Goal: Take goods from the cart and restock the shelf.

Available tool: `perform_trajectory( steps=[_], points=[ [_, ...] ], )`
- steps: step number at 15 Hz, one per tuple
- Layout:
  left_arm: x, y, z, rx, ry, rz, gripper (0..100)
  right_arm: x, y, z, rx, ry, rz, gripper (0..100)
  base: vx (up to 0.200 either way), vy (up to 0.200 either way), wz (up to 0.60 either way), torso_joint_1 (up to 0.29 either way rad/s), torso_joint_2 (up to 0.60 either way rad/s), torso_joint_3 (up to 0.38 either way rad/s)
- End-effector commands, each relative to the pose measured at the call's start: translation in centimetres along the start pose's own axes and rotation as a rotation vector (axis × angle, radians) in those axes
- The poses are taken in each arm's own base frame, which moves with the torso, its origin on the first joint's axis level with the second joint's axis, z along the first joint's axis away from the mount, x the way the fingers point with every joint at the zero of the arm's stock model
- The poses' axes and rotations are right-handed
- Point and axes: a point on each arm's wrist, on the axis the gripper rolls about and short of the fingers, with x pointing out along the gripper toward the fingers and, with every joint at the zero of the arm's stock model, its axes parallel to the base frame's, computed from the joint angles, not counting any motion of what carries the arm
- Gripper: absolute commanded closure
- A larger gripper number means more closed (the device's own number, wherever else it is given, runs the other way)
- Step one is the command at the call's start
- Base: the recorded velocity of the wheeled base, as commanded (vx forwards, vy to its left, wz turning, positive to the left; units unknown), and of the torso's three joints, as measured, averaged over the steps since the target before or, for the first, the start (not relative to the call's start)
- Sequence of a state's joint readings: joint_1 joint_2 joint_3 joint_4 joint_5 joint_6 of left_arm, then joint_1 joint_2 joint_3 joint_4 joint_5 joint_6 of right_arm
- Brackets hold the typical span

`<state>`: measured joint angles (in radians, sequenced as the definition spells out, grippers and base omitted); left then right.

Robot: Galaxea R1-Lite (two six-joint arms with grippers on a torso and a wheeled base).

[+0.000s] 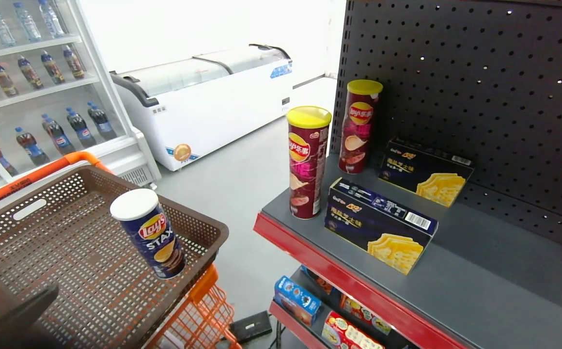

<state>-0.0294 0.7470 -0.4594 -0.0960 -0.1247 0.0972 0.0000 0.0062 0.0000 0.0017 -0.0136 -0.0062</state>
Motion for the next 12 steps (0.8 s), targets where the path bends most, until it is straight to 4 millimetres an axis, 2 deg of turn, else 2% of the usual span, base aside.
perform_trajectory(
  steps=[1,6,8,9,10,12],
  points=[
    [6.6,1.2,0.4,-0.017,0.151,0.016,0,0.0,0.0,0.0,0.0,0.003,0.0,0,0.0,0.0,0.0,0.0,0.0,0.0],
    [11.8,1.1,-1.4,-0.011,0.186,-0.018,0,0.0,0.0,0.0,0.0,0.001,0.0,0,0.0,0.0,0.0,0.0,0.0,0.0],
    [13.5,1.0,-3.1,-0.009,0.191,-0.027,0,0.0,0.0,0.0,0.0,0.0,0.0,0,0.0,0.0,0.0,0.0,0.0,0.0],
    [13.5,1.0,-3.1,-0.009,0.191,-0.027,0,0.0,0.0,0.0,0.0,0.0,0.0,0,0.0,0.0,0.0,0.0,0.0,0.0],
    [14.7,0.9,-4.8,-0.014,0.227,-0.032,0,0.0,0.0,0.0,0.0,0.0,0.0,0,0.0,0.0,0.0,0.0,0.0,0.0],
    [16.2,1.0,-5.9,-0.022,0.228,-0.03,0,0.0,0.0,0.0,0.0,0.001,0.0,0,0.0,0.0,0.0,0.0,0.0,0.0]
  ],
)
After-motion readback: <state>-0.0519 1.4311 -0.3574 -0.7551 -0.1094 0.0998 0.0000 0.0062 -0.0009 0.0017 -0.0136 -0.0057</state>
